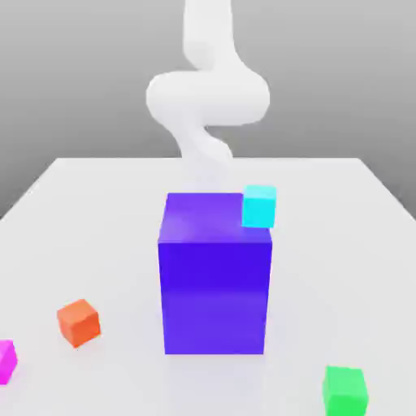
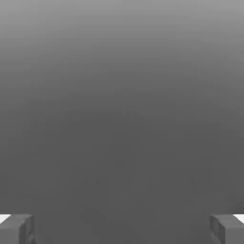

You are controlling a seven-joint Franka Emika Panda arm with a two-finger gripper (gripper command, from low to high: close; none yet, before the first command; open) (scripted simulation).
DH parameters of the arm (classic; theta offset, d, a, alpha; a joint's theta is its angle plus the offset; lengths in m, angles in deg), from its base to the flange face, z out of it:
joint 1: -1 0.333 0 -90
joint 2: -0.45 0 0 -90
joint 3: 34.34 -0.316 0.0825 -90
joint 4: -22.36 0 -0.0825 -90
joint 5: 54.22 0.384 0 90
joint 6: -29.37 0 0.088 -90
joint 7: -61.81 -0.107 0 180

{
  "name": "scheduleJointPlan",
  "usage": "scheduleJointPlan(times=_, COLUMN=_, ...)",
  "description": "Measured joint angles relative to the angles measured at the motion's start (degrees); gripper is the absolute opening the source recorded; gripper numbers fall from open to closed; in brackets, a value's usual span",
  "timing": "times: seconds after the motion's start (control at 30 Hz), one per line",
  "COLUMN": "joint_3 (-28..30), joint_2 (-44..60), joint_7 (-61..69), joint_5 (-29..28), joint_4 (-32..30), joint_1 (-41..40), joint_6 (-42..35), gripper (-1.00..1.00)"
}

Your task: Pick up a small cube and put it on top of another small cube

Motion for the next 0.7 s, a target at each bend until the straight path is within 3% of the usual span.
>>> scheduleJointPlan(times=0.43, joint_3=2.42, joint_2=27.36, joint_7=-21.42, joint_5=-2.52, joint_4=0.53, joint_1=-13.39, joint_6=8.06, gripper=0.00)
scheduleJointPlan(times=0.7, joint_3=6.20, joint_2=43.99, joint_7=-32.05, joint_5=-0.68, joint_4=0.83, joint_1=-20.48, joint_6=13.03, gripper=0.00)
